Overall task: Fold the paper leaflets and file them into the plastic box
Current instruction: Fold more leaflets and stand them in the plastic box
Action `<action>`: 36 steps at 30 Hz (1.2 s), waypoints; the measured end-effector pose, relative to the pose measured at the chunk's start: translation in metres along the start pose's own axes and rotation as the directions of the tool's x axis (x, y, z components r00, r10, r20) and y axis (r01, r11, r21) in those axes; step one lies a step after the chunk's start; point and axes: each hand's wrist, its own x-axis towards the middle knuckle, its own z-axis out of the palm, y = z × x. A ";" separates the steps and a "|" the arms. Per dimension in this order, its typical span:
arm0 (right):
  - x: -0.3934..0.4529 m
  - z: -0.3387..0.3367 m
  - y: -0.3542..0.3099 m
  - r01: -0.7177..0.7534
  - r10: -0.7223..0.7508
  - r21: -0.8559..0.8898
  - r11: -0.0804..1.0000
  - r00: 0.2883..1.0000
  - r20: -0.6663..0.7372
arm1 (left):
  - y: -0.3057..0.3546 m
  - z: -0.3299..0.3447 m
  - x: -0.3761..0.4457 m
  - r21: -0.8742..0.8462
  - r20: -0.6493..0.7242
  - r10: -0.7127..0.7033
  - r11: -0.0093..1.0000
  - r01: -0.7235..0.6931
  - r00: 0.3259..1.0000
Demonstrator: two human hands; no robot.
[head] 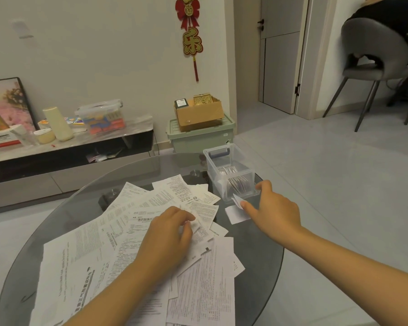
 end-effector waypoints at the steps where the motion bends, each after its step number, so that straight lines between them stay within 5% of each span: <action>1: -0.001 -0.001 -0.003 0.017 -0.017 0.014 1.000 1.000 0.002 | -0.002 -0.001 -0.001 0.003 0.002 -0.007 1.000 0.007 1.000; 17: -0.026 0.013 -0.079 0.332 -0.337 0.056 0.942 0.933 0.130 | -0.034 -0.039 -0.029 0.081 0.042 -0.196 0.978 0.192 0.980; 23: -0.034 0.023 -0.107 0.428 -0.443 0.116 0.896 0.879 0.178 | -0.052 -0.054 -0.044 0.149 0.181 -0.179 0.977 0.153 0.967; 28: -0.042 0.026 -0.121 0.532 -0.568 0.200 0.823 0.766 0.301 | -0.069 -0.065 -0.062 0.110 0.332 -0.222 0.974 0.197 0.917; 36: -0.049 0.029 -0.120 0.658 -0.639 0.239 0.714 0.473 0.606 | -0.081 -0.081 -0.080 0.191 0.497 -0.294 0.955 0.228 0.817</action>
